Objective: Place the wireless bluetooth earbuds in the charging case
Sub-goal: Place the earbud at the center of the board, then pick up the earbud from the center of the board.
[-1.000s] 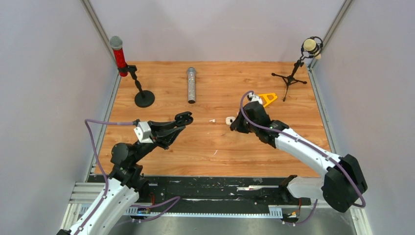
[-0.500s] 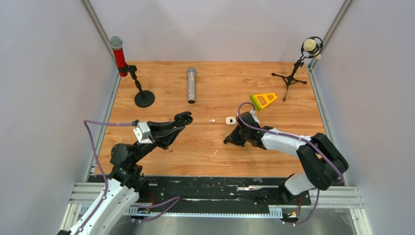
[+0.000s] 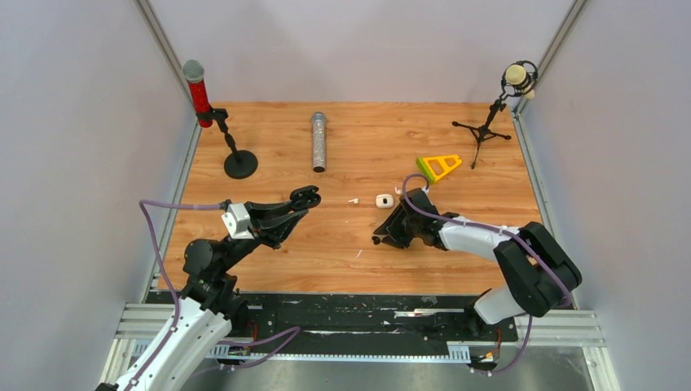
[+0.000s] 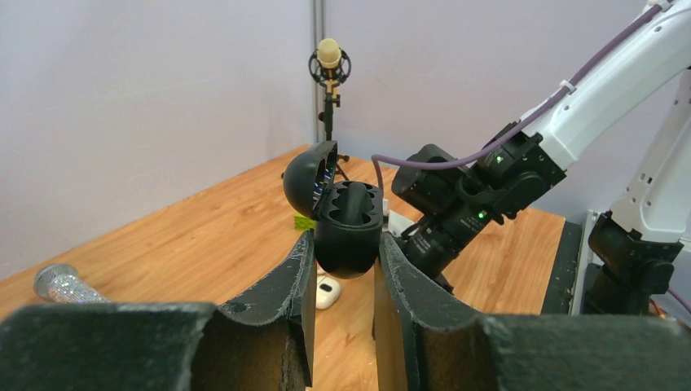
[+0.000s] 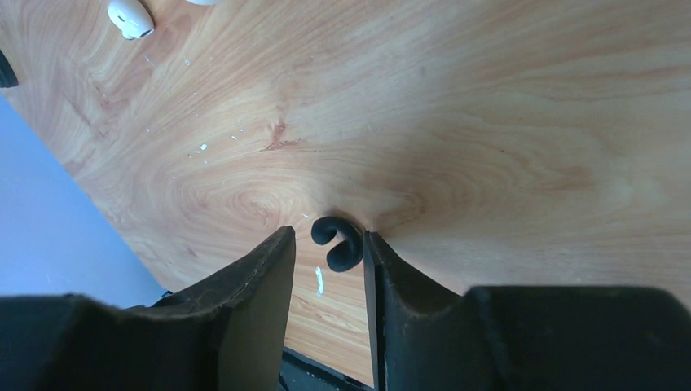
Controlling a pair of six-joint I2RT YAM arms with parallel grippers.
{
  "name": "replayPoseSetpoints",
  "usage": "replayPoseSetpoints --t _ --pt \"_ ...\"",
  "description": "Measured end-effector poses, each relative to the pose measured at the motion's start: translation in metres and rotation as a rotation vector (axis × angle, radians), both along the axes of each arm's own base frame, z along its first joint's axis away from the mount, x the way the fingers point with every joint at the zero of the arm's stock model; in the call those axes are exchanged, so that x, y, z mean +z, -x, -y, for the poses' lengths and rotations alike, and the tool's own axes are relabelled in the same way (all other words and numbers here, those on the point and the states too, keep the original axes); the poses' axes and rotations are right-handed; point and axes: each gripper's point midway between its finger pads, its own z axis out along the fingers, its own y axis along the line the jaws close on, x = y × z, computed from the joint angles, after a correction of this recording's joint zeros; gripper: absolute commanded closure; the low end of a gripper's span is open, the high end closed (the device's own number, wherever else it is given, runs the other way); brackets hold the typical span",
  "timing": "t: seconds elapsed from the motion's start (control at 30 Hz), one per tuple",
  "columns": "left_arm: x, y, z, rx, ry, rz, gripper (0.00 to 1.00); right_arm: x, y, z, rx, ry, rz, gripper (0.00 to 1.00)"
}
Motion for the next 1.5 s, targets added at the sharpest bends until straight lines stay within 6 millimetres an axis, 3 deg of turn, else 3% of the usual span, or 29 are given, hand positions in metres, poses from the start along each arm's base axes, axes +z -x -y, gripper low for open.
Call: replayPoseSetpoints --t 0.17,0.33,0.4,0.5,0.6,0.7,0.83,1.13,1.5 --pt "0.0 0.0 0.0 0.0 0.0 0.001 1.0 0.018 0.002 0.008 0.115 0.034 0.076 0.58" --pt "0.0 0.0 0.0 0.0 0.0 0.001 1.0 0.073 -0.013 -0.01 0.444 0.078 0.34 0.57" --pt "0.0 0.0 0.0 0.0 0.001 0.001 1.0 0.101 -0.021 -0.017 0.635 0.122 0.539 0.59" --pt "0.0 0.0 0.0 0.0 0.001 0.002 1.0 0.12 -0.026 -0.016 0.868 0.228 0.777 0.77" --pt "0.0 0.0 0.0 0.0 0.0 0.002 1.0 0.112 -0.037 -0.012 1.008 0.336 0.856 0.76" --pt "0.0 0.0 0.0 0.002 -0.001 0.004 1.0 0.093 -0.055 -0.013 1.078 0.377 0.805 0.75" --pt "0.0 0.0 0.0 0.002 -0.001 0.005 1.0 0.068 -0.066 -0.025 1.147 0.34 0.716 0.83" --pt "0.0 0.0 0.0 0.003 -0.003 0.007 1.0 0.019 -0.035 -0.042 1.259 0.257 0.541 0.9" --pt "0.0 0.0 0.0 0.003 -0.003 0.007 1.0 -0.006 -0.01 -0.028 1.21 0.21 0.368 0.93"
